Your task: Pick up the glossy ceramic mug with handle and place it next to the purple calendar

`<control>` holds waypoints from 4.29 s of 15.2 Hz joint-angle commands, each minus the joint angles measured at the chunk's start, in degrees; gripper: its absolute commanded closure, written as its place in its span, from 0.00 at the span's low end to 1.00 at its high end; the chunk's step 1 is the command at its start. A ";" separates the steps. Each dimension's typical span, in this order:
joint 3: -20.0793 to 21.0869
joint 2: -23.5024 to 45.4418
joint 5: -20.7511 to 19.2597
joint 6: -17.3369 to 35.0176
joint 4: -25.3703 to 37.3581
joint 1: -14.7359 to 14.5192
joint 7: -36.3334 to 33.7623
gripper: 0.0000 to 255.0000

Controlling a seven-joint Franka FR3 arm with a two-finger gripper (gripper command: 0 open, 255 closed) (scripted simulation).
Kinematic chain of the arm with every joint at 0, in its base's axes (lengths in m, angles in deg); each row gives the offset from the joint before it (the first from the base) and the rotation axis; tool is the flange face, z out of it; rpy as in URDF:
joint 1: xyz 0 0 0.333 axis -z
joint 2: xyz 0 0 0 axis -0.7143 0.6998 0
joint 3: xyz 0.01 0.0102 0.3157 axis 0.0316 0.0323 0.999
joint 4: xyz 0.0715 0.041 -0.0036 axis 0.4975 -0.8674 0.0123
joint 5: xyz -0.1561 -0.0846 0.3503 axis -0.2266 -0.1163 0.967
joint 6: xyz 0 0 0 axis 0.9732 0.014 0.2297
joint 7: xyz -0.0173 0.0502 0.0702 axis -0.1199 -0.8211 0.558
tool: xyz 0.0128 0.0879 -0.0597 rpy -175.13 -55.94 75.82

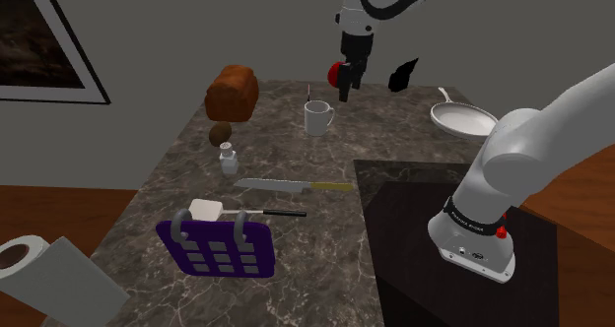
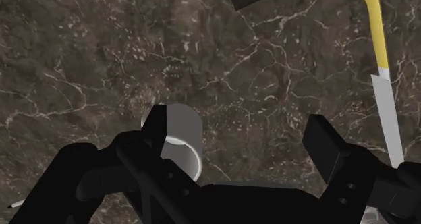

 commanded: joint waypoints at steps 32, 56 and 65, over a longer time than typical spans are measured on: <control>1.06 28.55 -5.86 25.73 6.75 1.03 -1.47 1.00; 1.06 21.61 -4.36 11.24 14.38 0.92 0.16 1.00; 1.03 19.87 -4.02 4.37 19.53 0.89 0.67 1.00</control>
